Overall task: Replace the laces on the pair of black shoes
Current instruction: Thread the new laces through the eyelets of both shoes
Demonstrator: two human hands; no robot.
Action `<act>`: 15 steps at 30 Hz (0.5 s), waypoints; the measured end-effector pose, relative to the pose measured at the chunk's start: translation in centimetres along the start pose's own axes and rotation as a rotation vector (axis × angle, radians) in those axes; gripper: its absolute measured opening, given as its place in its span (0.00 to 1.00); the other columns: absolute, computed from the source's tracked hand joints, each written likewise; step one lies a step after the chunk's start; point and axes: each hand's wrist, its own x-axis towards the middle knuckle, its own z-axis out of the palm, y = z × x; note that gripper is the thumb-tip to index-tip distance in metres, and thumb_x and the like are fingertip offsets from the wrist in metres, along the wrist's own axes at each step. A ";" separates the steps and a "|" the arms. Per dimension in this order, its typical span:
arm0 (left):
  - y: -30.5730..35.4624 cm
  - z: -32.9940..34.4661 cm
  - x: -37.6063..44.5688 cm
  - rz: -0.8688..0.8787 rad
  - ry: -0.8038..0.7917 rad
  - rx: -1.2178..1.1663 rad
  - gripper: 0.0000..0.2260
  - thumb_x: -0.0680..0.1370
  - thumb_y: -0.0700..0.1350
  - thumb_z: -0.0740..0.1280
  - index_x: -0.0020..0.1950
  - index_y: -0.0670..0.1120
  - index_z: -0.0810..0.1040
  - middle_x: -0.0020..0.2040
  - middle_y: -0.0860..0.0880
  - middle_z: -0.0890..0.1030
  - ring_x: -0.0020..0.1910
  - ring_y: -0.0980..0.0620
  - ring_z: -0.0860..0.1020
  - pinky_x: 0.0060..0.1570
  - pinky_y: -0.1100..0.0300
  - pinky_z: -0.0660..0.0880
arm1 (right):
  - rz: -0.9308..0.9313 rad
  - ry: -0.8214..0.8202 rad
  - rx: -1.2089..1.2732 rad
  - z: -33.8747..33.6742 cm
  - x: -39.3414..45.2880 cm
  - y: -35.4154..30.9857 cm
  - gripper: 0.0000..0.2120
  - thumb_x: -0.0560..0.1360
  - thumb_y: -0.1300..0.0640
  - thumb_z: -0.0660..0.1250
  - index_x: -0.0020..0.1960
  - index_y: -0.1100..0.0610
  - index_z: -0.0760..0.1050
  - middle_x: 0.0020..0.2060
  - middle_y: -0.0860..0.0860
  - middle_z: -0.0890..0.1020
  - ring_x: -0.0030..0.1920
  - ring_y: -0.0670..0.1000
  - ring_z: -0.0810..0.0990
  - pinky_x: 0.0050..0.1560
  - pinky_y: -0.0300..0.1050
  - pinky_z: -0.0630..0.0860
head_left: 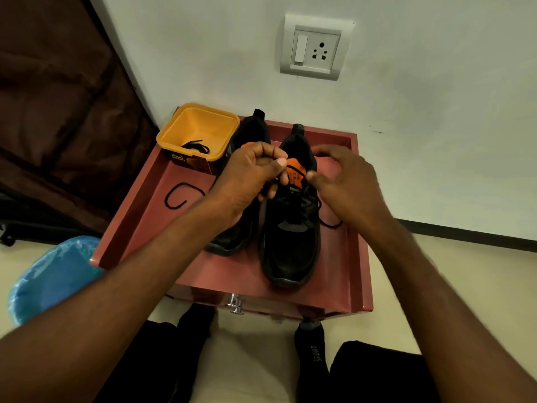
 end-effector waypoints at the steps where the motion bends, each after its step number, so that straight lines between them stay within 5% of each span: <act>1: 0.0 0.1 0.0 0.010 -0.011 0.015 0.05 0.83 0.41 0.68 0.57 0.42 0.78 0.37 0.46 0.83 0.27 0.52 0.73 0.26 0.60 0.65 | -0.027 -0.054 0.086 0.4 0.1 -0.4 0.22 0.77 0.54 0.74 0.70 0.48 0.77 0.62 0.43 0.82 0.53 0.45 0.82 0.56 0.42 0.78; 4: 0.1 0.4 -0.1 0.042 -0.007 0.038 0.04 0.82 0.42 0.69 0.55 0.42 0.79 0.37 0.46 0.83 0.28 0.51 0.75 0.26 0.62 0.67 | -0.005 -0.086 0.200 1.0 0.3 -0.7 0.14 0.79 0.58 0.73 0.64 0.52 0.82 0.44 0.45 0.86 0.34 0.41 0.83 0.35 0.35 0.77; 7: -0.2 0.1 0.2 0.058 0.025 0.068 0.04 0.84 0.41 0.67 0.55 0.40 0.80 0.38 0.47 0.84 0.30 0.51 0.77 0.28 0.62 0.70 | 0.027 0.023 0.124 1.0 0.4 -0.3 0.06 0.79 0.59 0.71 0.52 0.51 0.86 0.37 0.44 0.85 0.33 0.38 0.81 0.36 0.34 0.77; 11: -0.1 0.0 0.2 0.090 0.003 0.107 0.04 0.83 0.39 0.67 0.54 0.39 0.81 0.39 0.44 0.85 0.31 0.50 0.79 0.29 0.62 0.71 | 0.014 -0.052 0.227 1.1 0.3 -0.3 0.07 0.79 0.57 0.72 0.56 0.51 0.85 0.41 0.47 0.86 0.31 0.43 0.82 0.32 0.37 0.77; 15: -0.5 0.5 0.4 0.176 0.056 0.277 0.06 0.84 0.36 0.65 0.54 0.41 0.82 0.41 0.43 0.84 0.32 0.53 0.78 0.33 0.63 0.73 | -0.006 0.011 0.135 1.4 0.5 -0.1 0.04 0.79 0.57 0.72 0.49 0.52 0.87 0.34 0.44 0.84 0.34 0.40 0.83 0.34 0.29 0.73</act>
